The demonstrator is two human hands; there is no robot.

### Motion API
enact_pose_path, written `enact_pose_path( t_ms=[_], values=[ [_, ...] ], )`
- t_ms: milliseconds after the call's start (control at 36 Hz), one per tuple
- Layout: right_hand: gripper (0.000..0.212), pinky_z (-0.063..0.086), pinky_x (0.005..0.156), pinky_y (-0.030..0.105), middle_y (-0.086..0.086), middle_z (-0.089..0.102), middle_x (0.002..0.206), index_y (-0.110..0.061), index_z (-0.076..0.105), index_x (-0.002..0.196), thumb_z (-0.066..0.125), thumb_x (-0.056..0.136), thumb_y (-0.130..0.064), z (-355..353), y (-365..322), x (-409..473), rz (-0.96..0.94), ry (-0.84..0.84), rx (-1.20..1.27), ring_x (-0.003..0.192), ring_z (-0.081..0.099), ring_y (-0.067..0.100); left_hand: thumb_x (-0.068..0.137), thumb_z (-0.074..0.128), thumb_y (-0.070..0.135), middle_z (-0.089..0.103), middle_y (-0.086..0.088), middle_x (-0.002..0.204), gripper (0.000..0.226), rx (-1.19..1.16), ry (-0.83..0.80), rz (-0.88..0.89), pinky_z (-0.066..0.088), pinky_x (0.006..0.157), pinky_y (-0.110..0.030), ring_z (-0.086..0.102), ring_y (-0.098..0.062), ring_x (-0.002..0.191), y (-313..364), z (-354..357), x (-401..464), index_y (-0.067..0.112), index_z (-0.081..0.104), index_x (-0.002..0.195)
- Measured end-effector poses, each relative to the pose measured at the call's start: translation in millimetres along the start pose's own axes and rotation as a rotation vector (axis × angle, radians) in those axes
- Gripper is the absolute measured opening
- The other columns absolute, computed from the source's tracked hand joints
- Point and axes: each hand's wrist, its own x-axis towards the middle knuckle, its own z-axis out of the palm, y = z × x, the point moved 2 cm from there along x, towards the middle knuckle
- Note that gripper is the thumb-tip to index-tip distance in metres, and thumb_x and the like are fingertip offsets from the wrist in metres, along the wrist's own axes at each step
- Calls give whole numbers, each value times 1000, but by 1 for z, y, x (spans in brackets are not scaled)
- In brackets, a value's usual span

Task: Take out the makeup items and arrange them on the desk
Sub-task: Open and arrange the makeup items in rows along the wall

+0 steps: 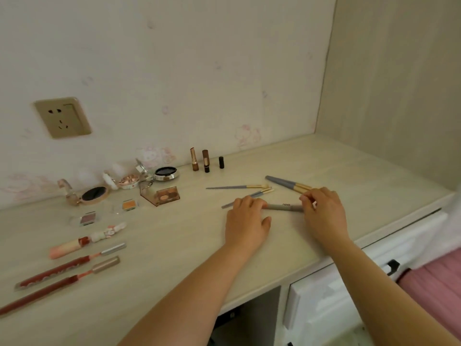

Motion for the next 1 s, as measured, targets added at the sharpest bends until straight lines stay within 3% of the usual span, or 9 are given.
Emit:
enact_pose_path(
  t_ms=[278,528,639,750,917,1000],
  values=[
    [20,40,89,33,1,54,108,-22,66,104,55,91,-32,9,6,6,-72,-158,-191,104,40,23,93,50,40,51,7,121,26,80,35,-56,35,89,-31,40,-17,114,-2,8,26,28,56,115],
    [24,33,86,30,-3,54,113,-27,64,108,50,93,-39,10,5,5,-124,-210,-297,109,39,21,92,50,46,57,7,111,23,53,-48,-55,36,85,-31,45,-17,106,-7,5,24,28,59,104],
    [19,30,81,29,-4,57,107,-24,67,101,58,89,-35,9,-2,1,-233,-214,-238,107,42,21,93,48,44,60,7,107,23,61,-48,0,36,83,-30,50,-15,99,-17,-7,8,25,57,102],
    [12,31,77,23,-12,54,91,-23,64,98,56,91,-29,12,-23,-12,-344,-319,-117,96,48,15,97,43,40,60,5,106,23,98,-43,26,38,82,-32,53,-16,98,-34,-25,-16,22,54,105],
    [10,39,68,10,-11,59,84,-21,63,97,55,92,-24,37,-81,-42,-405,-453,126,74,51,2,98,38,40,59,5,110,28,153,-20,40,36,77,-30,53,-16,98,-72,-55,-61,23,52,114],
    [9,40,69,6,-15,58,78,-21,65,95,56,91,-21,56,-119,-56,-422,-554,243,72,53,0,98,36,43,60,6,110,32,193,-2,-29,39,73,-30,56,-16,98,-95,-73,-86,25,52,117]
  ],
)
